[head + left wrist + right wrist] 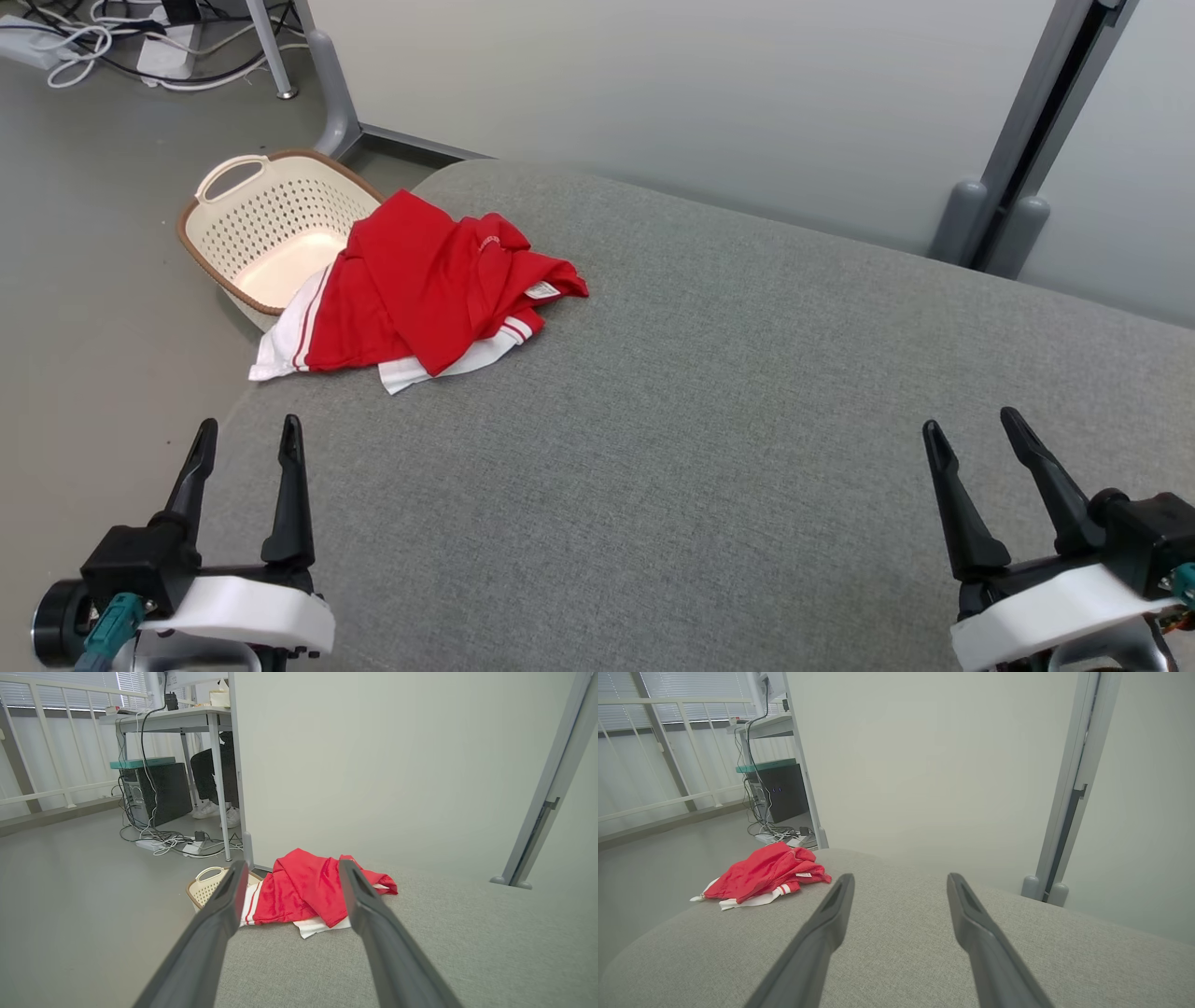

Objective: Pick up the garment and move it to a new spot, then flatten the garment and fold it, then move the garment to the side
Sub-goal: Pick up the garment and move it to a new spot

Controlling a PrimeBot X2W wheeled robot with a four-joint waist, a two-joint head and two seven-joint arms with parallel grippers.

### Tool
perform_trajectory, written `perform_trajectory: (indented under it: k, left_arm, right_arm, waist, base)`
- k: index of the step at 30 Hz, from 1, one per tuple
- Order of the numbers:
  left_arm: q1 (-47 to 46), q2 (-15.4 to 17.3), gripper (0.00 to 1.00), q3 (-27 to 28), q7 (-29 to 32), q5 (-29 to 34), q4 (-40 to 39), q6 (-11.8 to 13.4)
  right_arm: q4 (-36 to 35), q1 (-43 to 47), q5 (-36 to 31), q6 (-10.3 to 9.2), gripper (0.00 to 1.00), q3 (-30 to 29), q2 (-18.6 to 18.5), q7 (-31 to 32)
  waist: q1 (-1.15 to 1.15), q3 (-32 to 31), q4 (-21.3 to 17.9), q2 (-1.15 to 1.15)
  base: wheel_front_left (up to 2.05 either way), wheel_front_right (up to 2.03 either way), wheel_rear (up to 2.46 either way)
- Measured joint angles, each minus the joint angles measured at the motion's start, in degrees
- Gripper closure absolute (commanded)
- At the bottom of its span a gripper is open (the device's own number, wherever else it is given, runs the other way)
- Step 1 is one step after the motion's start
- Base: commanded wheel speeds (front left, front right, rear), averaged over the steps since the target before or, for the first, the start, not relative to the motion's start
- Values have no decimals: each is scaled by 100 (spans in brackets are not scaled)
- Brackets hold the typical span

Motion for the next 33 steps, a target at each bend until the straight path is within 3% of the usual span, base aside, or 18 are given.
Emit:
perform_trajectory:
  k: [10,18,26,33]
  left_arm:
    - [-900,-287,0,289,-283,-174,301,-167]
    - [-2233,-592,0,542,-327,-266,1189,-659]
    - [-3656,-681,0,744,-335,-355,2941,-1214]
    - [-4753,-516,0,682,-242,-457,4955,-1619]
  right_arm:
    - [-539,-551,-108,0,0,0,-311,358]
    - [-987,-1073,-203,0,0,-14,-542,611]
    - [-1283,-1428,-261,0,0,56,-575,649]
    - [-1274,-1646,-289,0,0,144,-573,579]
  waist:
    - [0,825,-194,0]
    - [0,1866,-456,0]
    - [0,2914,-888,0]
    - [0,3402,-1316,0]
  base:
    - [0,0,0]
    - [0,0,0]
    - [0,0,0]
    - [0,0,0]
